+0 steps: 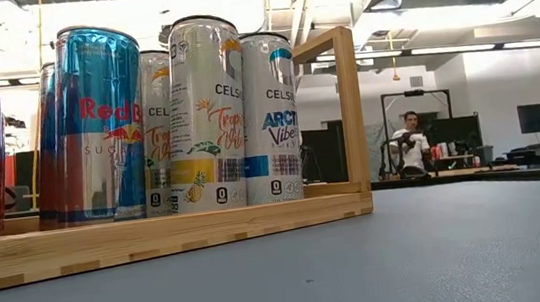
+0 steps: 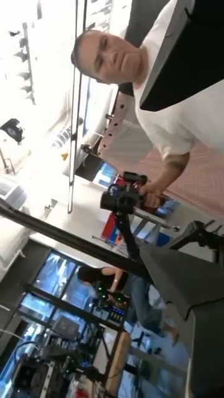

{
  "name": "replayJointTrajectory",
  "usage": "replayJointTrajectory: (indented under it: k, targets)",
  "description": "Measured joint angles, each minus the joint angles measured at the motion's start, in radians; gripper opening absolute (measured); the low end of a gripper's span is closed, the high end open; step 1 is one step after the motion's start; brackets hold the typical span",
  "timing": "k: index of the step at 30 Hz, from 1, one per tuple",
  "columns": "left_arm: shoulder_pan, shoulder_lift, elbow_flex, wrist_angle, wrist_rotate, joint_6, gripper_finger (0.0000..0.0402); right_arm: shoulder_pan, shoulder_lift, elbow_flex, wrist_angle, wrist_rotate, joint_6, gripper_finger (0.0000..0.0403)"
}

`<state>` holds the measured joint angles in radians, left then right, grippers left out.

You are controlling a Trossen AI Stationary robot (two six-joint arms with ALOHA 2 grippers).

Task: Place canned beverage on shelf
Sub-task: Return to Home Position

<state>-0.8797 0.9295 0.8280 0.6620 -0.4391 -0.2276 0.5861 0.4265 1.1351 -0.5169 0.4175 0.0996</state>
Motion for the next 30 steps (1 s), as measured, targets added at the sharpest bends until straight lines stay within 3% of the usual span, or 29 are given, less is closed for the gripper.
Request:
replayJointTrajectory:
  k: [12,19,21,30]
  targets:
    - [0.0,-0.326,-0.296,0.071,0.005,0.067,0.0362,0.0,-0.21,-0.02,-0.093,0.077,0.013,0.0332]
    - [0.0,-0.48,-0.441,0.076,-0.031,0.086,0.0362,0.0,-0.424,-0.214,-0.079,0.144,0.074,0.0332]
    - [0.0,-0.517,-0.482,0.107,-0.043,0.089,0.0362,0.001,-0.418,-0.244,-0.089,0.183,0.092,0.0332]
    - [-0.001,-0.709,-0.655,0.146,-0.065,0.081,0.0362,-0.037,-0.422,-0.277,-0.097,0.178,0.103,0.0332]
